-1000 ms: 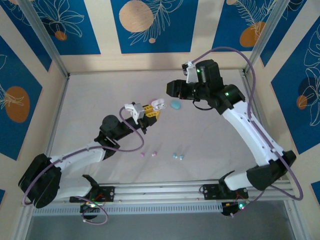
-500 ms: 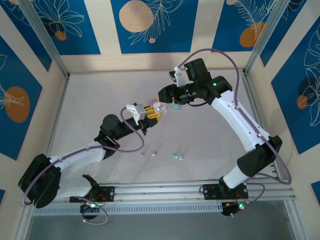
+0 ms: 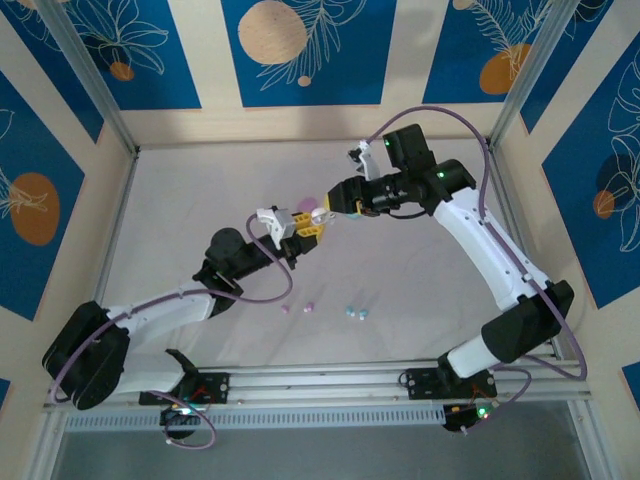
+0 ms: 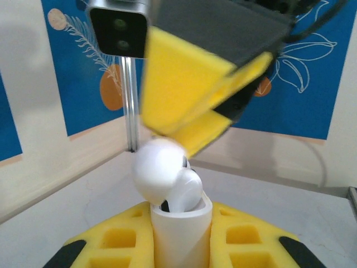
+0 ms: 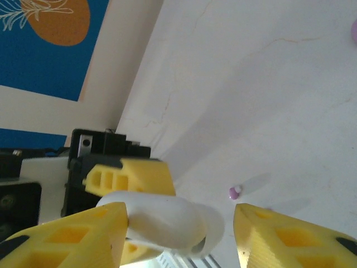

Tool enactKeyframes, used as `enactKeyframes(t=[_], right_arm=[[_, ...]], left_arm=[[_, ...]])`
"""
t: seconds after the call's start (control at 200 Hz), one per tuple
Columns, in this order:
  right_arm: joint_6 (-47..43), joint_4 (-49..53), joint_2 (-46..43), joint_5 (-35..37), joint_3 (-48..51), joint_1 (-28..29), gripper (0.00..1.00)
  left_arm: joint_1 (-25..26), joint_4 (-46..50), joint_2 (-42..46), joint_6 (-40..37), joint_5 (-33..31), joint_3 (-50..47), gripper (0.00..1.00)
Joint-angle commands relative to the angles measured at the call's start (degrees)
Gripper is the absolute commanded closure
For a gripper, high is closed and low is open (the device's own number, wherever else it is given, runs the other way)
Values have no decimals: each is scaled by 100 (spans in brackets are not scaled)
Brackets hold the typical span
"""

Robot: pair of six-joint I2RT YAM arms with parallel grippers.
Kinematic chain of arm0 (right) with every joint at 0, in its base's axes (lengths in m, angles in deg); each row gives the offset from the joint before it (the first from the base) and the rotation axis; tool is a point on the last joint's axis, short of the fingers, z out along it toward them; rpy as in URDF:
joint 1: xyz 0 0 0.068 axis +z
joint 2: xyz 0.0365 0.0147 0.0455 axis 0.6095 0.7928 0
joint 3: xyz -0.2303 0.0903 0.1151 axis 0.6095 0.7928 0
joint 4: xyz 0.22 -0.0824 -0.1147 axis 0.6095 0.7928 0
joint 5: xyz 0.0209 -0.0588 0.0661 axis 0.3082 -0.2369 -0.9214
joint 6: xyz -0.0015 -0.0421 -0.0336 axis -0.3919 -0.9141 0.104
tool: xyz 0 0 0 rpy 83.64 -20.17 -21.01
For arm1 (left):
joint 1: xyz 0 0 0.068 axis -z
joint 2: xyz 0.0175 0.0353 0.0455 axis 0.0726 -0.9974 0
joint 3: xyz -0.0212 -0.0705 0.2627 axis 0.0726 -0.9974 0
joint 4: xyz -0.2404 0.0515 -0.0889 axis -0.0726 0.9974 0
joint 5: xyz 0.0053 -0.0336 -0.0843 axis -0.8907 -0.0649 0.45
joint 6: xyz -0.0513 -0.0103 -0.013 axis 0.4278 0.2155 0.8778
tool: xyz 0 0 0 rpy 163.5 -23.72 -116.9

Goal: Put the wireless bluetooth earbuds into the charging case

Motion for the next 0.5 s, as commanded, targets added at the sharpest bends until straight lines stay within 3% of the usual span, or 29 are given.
enactKeyframes(t=[0.0,0.245,0.375,0.495], right_arm=[[-10,-53,-233,-342,330,-9,46],[-11,-20,-381,38,421,-44,46],[278,-469,-823,894,832,-124,44],[694,-1072,-1431,1655,1529,-305,40]], left_arm=[[17,-604,-55,16,-70,112,100],[20,-598,-57,121,-111,93,100],[18,-233,-53,268,-358,115,100],[7,772,26,611,-936,231,100]])
